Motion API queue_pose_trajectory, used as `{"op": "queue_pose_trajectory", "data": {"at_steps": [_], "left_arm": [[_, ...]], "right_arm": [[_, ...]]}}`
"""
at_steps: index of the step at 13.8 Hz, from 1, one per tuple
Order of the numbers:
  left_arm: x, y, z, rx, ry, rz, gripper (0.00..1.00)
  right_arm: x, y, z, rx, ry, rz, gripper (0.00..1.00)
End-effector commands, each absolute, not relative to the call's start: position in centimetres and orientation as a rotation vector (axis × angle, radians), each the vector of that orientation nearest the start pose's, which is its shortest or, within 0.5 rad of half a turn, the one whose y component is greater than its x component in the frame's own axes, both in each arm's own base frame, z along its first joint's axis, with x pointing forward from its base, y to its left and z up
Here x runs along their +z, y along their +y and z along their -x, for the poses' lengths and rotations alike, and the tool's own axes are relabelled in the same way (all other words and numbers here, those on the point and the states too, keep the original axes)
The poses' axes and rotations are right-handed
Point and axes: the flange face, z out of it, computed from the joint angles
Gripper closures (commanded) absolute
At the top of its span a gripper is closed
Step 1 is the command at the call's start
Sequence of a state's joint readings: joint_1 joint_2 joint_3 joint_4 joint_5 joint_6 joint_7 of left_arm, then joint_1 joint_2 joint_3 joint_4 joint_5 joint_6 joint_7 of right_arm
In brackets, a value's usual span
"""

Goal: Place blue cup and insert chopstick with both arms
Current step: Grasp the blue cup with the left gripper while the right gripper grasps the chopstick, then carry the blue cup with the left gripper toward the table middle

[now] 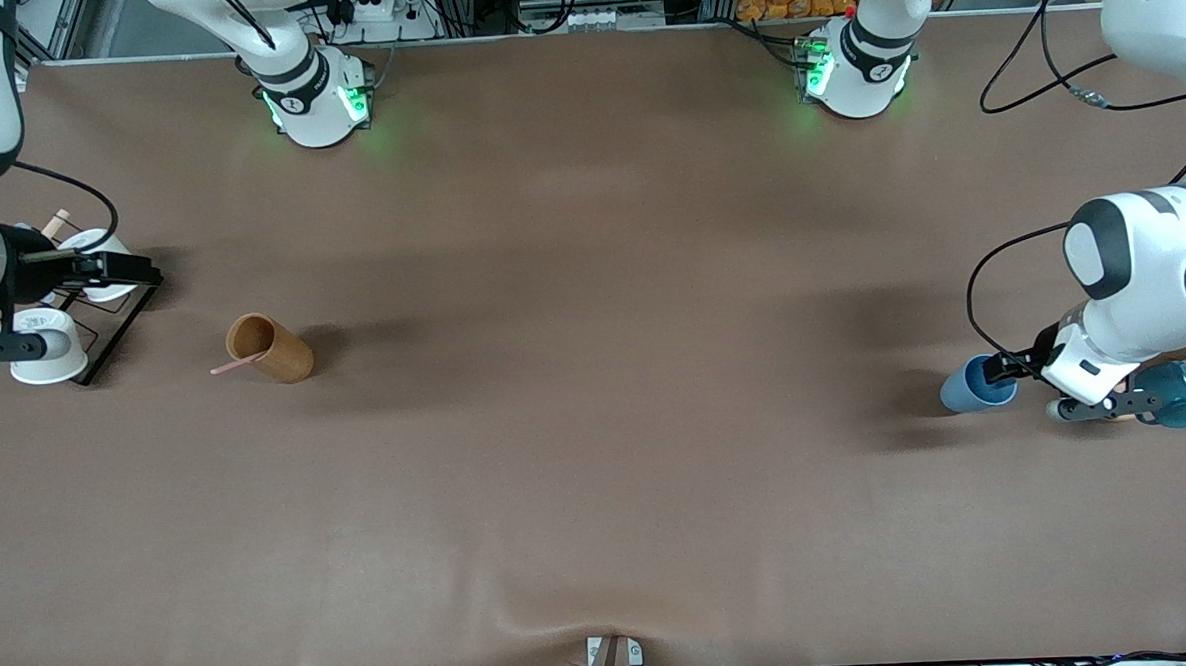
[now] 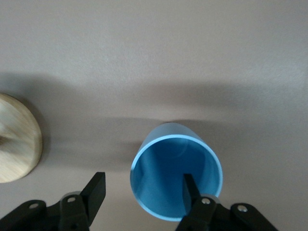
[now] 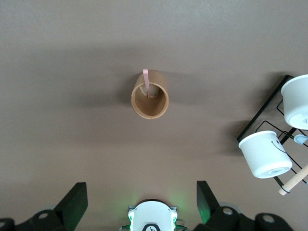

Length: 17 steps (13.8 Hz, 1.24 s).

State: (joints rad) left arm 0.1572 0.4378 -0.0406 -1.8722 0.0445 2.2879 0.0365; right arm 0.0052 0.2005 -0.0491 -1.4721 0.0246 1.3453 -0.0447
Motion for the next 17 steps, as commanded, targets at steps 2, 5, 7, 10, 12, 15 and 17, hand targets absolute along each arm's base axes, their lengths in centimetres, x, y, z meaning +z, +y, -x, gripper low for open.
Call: {"op": "queue_pose_trajectory", "data": {"at_steps": [2,5,7,10,12,15,17], "left_arm": [[26.9,8.1,-62.9,0.037,-0.076,3.125,0.77],[26.7,7.9,-63.0,0.039,-0.081,3.130,1.00],[27.8,6.5,-63.2,0.023,-0.026,3.132,1.00],[30.9,-1.3,-63.3,0.025,0.083,3.176,1.00],[32.9,-6.5,-63.3,0.026,0.205,3.194,1.00],[33.7,-13.9,-62.1,0.045,0.334,3.198,1.00],[33.5,-20.4,-60.3,0.064,0.409,3.187,1.00]], "right_arm": [[51.4,-1.6,-60.9,0.462,-0.005,3.055,0.00],[47.0,-2.5,-62.4,0.534,0.019,3.044,0.00],[46.2,-2.6,-63.6,0.433,0.023,3.059,0.00],[41.6,-2.7,-64.7,0.515,0.031,3.048,0.00],[38.2,-2.6,-65.0,0.594,0.038,3.032,0.00],[36.2,-2.1,-65.1,0.647,0.027,3.027,0.00],[35.4,-2.1,-65.2,0.662,0.026,3.027,0.00]]}}
